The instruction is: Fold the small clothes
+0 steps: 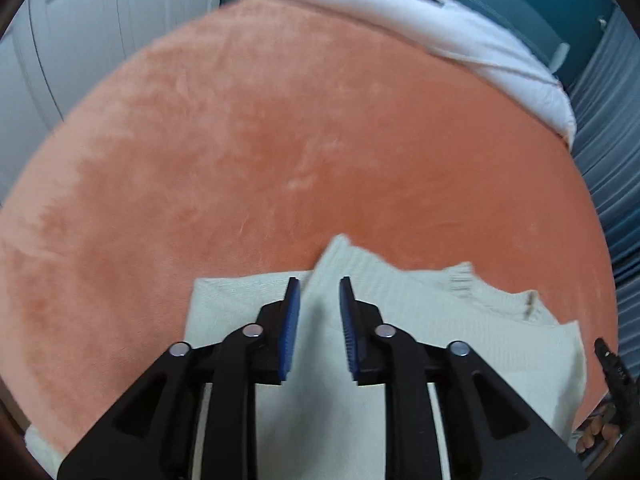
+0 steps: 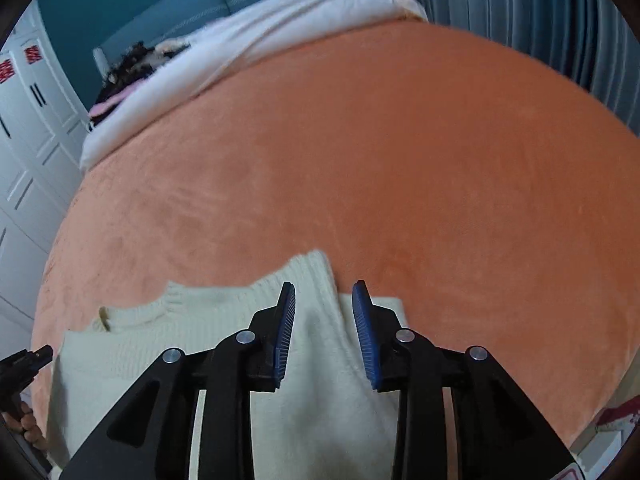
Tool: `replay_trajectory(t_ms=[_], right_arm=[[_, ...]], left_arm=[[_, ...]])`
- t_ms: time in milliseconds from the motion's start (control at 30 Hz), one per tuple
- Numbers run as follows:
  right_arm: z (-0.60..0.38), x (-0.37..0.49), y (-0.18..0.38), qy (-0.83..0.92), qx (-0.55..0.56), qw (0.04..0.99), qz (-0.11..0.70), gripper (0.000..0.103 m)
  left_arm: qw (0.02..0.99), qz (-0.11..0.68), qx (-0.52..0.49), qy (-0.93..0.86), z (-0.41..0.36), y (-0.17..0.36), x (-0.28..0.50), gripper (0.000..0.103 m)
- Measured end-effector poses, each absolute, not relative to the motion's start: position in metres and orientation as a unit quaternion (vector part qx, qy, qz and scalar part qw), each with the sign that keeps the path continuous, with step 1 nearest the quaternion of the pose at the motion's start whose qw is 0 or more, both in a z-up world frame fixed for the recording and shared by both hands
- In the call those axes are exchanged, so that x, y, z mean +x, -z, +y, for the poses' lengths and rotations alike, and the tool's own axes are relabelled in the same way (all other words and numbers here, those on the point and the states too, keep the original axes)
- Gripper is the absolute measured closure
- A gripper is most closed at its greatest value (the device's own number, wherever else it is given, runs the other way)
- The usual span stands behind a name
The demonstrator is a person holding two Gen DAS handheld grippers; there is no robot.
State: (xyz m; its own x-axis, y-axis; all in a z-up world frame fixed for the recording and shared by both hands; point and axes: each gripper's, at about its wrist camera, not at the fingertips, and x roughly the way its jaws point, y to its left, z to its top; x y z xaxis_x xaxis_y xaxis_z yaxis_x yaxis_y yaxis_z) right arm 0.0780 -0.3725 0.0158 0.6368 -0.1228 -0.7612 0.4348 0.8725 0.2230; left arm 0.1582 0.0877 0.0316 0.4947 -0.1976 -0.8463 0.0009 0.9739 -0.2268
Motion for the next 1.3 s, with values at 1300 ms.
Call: replay_trajectory(t_ms=[1300], right_arm=[[-0.42,0.034,0.039,0.133,0.273,0.831,0.466,0.103]], left_arm=[[0.828,0.551,-0.081,0.068,0.066,0.017,0.116,0.09]])
